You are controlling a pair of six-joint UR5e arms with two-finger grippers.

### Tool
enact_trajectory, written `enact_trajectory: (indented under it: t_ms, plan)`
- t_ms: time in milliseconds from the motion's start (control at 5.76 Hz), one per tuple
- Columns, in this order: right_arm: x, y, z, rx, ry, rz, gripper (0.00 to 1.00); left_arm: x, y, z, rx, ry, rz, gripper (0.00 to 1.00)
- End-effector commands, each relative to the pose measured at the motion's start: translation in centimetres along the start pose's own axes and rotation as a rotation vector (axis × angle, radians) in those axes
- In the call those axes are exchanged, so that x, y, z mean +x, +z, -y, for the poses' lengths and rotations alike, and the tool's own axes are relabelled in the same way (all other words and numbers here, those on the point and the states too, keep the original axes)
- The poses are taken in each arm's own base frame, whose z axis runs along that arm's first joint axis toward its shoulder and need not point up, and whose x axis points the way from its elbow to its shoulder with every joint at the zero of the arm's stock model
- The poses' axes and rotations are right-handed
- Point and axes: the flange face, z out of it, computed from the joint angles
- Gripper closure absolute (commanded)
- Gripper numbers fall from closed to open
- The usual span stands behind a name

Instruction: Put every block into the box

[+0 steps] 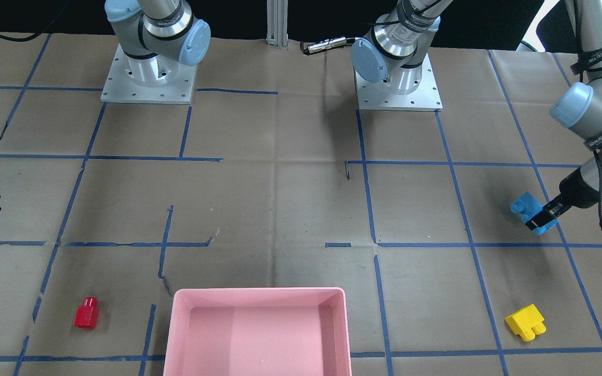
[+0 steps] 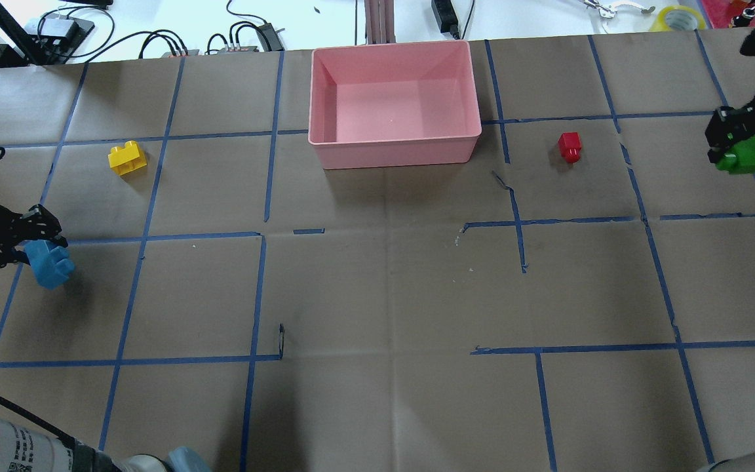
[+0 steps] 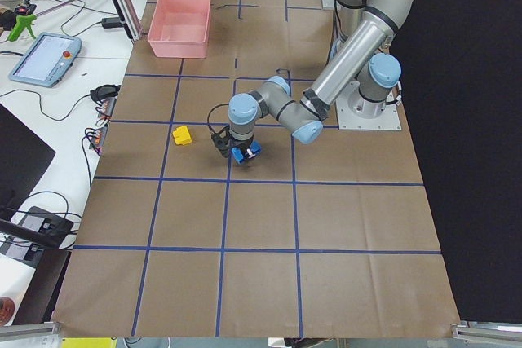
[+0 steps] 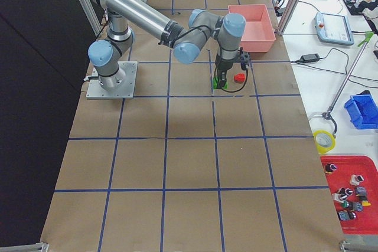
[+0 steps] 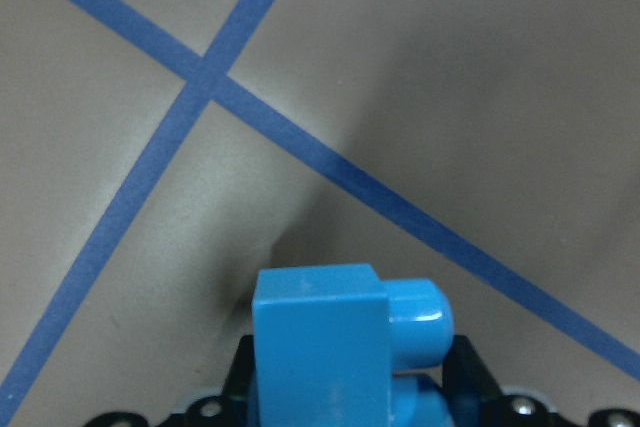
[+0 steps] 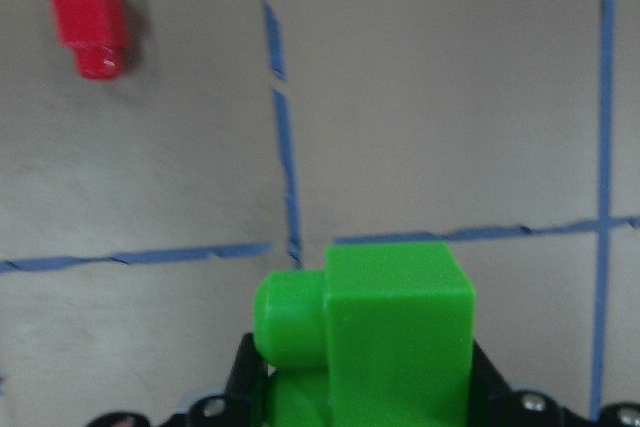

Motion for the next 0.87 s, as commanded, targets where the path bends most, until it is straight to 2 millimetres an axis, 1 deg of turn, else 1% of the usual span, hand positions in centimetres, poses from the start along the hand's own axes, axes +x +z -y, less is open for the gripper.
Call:
enact_trajectory:
  t_ms: [0,174,347,521,694]
  plan:
    - [-17.4,-3.6,3.9,0.051,-0.022,0.134,0.94,4.1,-8.3,2.4,0.005,0.067,0.009,0.91]
    - [-26.8,-2.6,5.1,0.037,-0.005,0.227,0.94,7.6,-13.3,3.7,0.033,0.146,0.014,0.91]
    - [-34.4,-1.1,6.1,0.031,0.022,0.322,0.94,11.5,-17.8,3.8,0.037,0.207,0.027,0.91]
    - [-39.2,0.7,7.6,0.057,0.038,0.395,0.94,16.0,-20.3,3.5,0.027,0.279,0.037,0.91]
    - [-41.6,2.7,9.8,0.084,0.023,0.443,0.92,20.4,-20.7,2.2,0.024,0.352,0.038,0.91]
